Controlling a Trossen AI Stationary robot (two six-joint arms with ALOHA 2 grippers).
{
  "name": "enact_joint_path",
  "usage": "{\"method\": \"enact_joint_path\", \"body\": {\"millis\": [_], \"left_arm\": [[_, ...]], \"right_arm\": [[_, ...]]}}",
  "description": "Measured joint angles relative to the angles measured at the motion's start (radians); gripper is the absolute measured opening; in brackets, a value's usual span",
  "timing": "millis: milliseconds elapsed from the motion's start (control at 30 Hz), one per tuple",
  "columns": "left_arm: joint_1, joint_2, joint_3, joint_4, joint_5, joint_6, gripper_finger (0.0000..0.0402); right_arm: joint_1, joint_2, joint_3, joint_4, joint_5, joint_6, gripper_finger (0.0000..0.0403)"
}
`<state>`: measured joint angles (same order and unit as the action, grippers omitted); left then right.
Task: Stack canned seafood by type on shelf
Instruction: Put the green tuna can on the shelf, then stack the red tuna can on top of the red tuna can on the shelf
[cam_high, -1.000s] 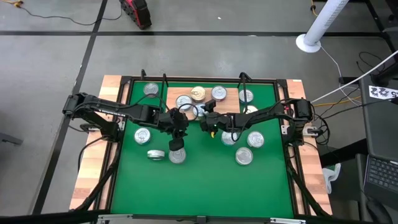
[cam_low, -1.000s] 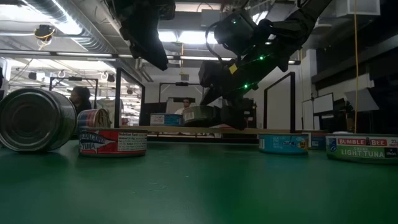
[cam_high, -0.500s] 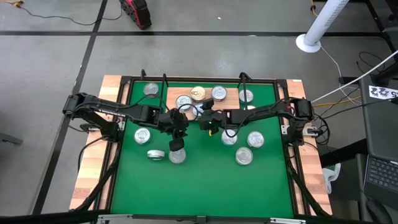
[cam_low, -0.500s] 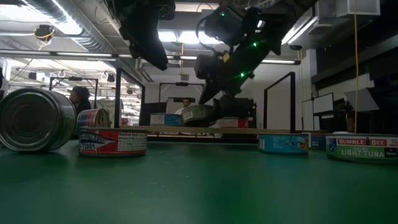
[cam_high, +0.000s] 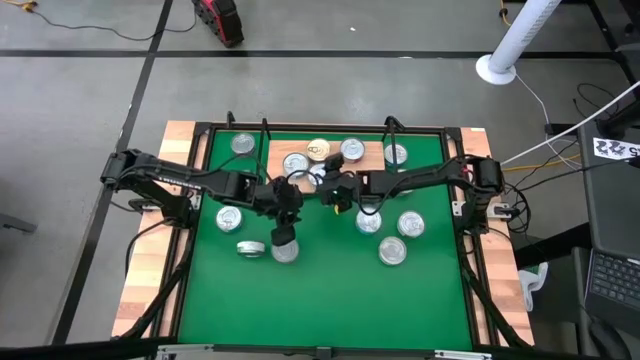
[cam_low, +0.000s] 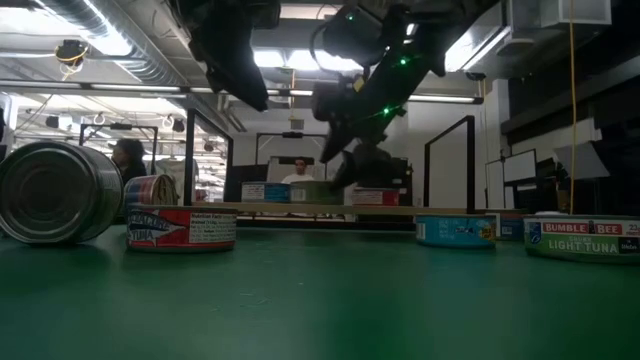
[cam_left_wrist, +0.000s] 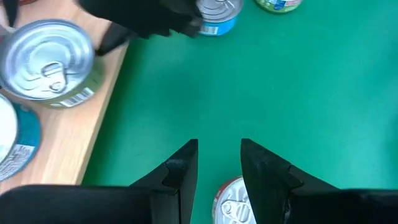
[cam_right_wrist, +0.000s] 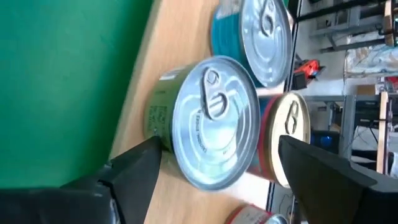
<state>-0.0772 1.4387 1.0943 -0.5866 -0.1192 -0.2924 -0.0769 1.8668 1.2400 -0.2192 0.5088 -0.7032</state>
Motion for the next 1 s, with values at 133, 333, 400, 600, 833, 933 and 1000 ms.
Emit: {"method": "enact_joint_path", "body": {"millis": [133,333,400,600,833,933,1000], "left_arm": [[-0.025,0.000,0.000,0.000,0.000,0.000,0.0115],[-0.086,0.000,0.000,0.000,0.002,-0.046,0.0115],[-0.113,0.000,0.000,0.000,0.001,-0.051,0.0115],[-0.205,0.021,0.000,0.005,0.002,-0.104,0.0115],[-0.296,0.105,0.000,0.049,0.003,-0.105,0.0115],[-0.326,0.143,0.000,0.057,0.006,-0.073,0.0115],[-0.341,0.163,0.000,0.051,0.005,-0.067,0.0115]], "right_arm": [[-0.010,0.000,0.000,-0.026,0.014,0.000,0.0321],[0.023,0.000,0.000,-0.027,0.092,0.000,0.0321],[0.048,-0.003,0.000,-0.034,0.126,-0.001,0.0321],[0.137,-0.028,0.000,-0.094,0.137,0.000,0.0321],[0.252,-0.035,-0.001,-0.125,0.050,0.000,0.0321],[0.292,-0.035,-0.001,-0.125,-0.046,0.000,0.0321],[0.313,-0.035,-0.001,-0.124,-0.108,0.000,0.0321]]}}
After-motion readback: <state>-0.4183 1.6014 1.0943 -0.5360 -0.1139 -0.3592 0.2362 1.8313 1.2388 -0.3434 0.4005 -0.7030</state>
